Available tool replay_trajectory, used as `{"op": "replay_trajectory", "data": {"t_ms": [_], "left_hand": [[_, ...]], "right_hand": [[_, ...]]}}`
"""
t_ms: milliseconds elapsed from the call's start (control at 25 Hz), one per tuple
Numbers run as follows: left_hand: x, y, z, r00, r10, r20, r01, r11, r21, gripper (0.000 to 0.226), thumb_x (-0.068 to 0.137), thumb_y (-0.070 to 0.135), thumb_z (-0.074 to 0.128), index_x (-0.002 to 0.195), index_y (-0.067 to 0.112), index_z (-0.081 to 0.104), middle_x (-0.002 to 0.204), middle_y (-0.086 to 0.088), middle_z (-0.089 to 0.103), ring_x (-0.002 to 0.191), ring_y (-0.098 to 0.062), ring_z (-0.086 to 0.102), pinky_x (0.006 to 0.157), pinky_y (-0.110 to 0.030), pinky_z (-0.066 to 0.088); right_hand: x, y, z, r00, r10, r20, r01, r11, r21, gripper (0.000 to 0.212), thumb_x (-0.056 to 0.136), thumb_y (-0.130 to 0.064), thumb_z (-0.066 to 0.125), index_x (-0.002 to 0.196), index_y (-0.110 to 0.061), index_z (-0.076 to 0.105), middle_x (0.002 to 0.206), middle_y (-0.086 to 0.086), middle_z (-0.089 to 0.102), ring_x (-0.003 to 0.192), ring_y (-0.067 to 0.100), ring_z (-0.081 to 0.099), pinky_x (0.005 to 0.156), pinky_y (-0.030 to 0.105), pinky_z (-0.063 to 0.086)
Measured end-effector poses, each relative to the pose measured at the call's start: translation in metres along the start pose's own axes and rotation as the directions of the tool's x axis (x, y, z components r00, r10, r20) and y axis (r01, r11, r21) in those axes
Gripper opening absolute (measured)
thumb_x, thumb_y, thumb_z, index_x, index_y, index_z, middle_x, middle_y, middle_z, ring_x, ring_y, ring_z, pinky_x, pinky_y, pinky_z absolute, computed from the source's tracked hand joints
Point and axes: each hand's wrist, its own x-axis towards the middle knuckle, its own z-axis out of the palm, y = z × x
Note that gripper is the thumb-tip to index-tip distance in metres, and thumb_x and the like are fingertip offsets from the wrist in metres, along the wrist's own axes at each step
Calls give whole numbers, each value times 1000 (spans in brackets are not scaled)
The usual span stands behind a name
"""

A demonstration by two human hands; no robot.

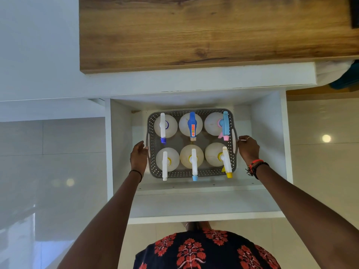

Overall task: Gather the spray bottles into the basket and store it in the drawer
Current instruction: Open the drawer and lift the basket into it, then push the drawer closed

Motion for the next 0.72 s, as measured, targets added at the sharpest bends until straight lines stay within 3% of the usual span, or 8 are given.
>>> {"op": "replay_trajectory", "data": {"t_ms": [200,320,480,560,640,720], "left_hand": [[-42,3,-27,980,60,-191,-59,998,10,28,98,3,44,120,-1,60,124,-18,64,117,-32,58,97,-29,42],[-69,4,-37,968,92,-232,-87,996,28,25,98,5,44,115,0,61,118,-19,65,112,-32,60,94,-32,45],[-112,10,-39,946,167,-278,-147,985,93,22,96,4,46,110,1,62,112,-18,65,101,-27,61,82,-20,40],[-138,13,-37,921,231,-313,-197,971,134,20,94,3,47,106,4,63,107,-14,64,96,-25,59,82,-23,42],[-164,13,-31,901,328,-283,-278,939,202,17,92,3,49,103,6,62,98,-5,60,91,-22,57,85,-34,47],[-188,8,-24,885,444,-138,-383,865,325,13,91,4,53,100,8,62,94,2,56,89,-17,55,83,-35,47]], "right_hand": [[-33,14,-27,995,94,-45,-92,995,50,29,88,-2,49,112,0,66,120,20,65,115,35,58,103,38,44],[-61,25,-38,990,131,-52,-127,990,69,29,87,0,47,110,0,66,118,21,66,113,36,59,101,40,46],[-108,30,-48,998,8,-66,-9,1000,-4,26,89,3,46,109,3,63,112,23,66,108,38,61,92,32,45],[-132,27,-49,997,-37,-61,35,999,-23,25,89,4,44,106,4,63,108,24,66,105,37,61,86,29,43],[-156,25,-48,994,-100,-50,98,995,-35,23,90,5,43,103,4,62,105,23,65,102,35,61,84,25,42],[-179,23,-46,984,-173,-38,171,983,-62,21,91,5,43,101,3,61,101,20,64,98,33,62,83,26,45]]}}
